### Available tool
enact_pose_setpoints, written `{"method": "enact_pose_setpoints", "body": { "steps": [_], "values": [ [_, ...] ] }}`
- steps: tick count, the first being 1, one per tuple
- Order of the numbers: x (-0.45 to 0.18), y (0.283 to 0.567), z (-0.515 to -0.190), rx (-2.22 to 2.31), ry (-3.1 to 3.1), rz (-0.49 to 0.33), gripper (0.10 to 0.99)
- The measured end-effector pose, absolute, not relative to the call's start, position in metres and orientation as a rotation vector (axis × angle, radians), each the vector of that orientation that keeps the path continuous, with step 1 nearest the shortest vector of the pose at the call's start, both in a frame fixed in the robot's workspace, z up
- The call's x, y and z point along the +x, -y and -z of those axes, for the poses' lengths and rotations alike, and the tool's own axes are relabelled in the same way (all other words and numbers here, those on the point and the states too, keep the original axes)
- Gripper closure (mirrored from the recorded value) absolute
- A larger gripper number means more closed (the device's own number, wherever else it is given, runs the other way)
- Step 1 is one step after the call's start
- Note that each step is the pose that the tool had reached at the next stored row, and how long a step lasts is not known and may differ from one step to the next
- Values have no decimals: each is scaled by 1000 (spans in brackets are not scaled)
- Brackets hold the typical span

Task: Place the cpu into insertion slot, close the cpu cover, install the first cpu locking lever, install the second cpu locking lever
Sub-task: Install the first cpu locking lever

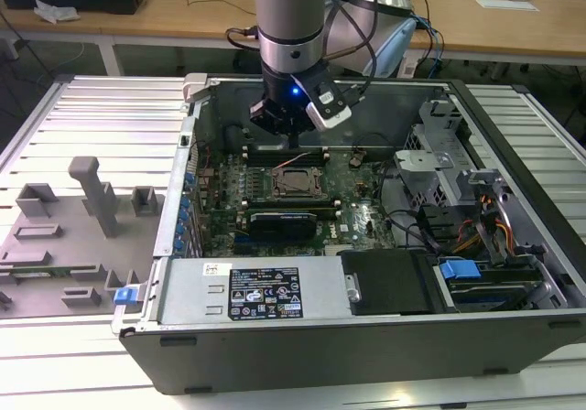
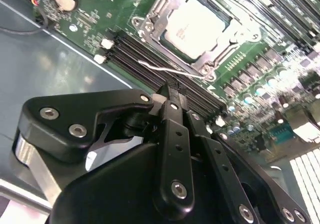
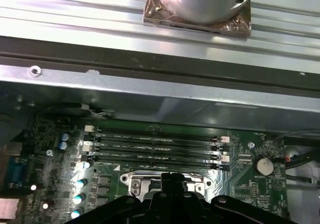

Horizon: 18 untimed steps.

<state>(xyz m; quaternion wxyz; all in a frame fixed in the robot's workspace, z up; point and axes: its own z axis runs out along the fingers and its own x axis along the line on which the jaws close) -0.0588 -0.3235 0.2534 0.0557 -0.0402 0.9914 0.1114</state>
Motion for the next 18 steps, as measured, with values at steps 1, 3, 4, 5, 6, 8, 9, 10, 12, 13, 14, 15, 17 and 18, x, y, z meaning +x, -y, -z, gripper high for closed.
{"method": "enact_pose_setpoints", "body": {
  "steps": [1,3,4,5,6,8,9,10,12,13,14,15,17,18],
  "values": [
    [-59,323,-253,-124,-2997,-335,980],
    [-59,323,-252,-126,-2982,-332,980],
    [-59,323,-252,-126,-2982,-332,980],
    [-59,323,-252,-126,-2982,-332,980],
    [-59,323,-252,-126,-2982,-331,980],
    [-59,323,-252,-125,-2979,-327,980],
    [-59,323,-251,-124,-2976,-325,980],
    [-59,323,-250,-122,-2975,-317,980],
    [-59,323,-247,-112,-2976,-307,980],
    [-59,323,-245,-109,-2976,-305,980],
    [-59,323,-244,-106,-2975,-303,980],
    [-59,323,-242,-101,-2974,-301,980],
    [-59,321,-240,-96,-2974,-299,980],
    [-59,321,-239,-95,-2974,-298,980]
  ]
}}
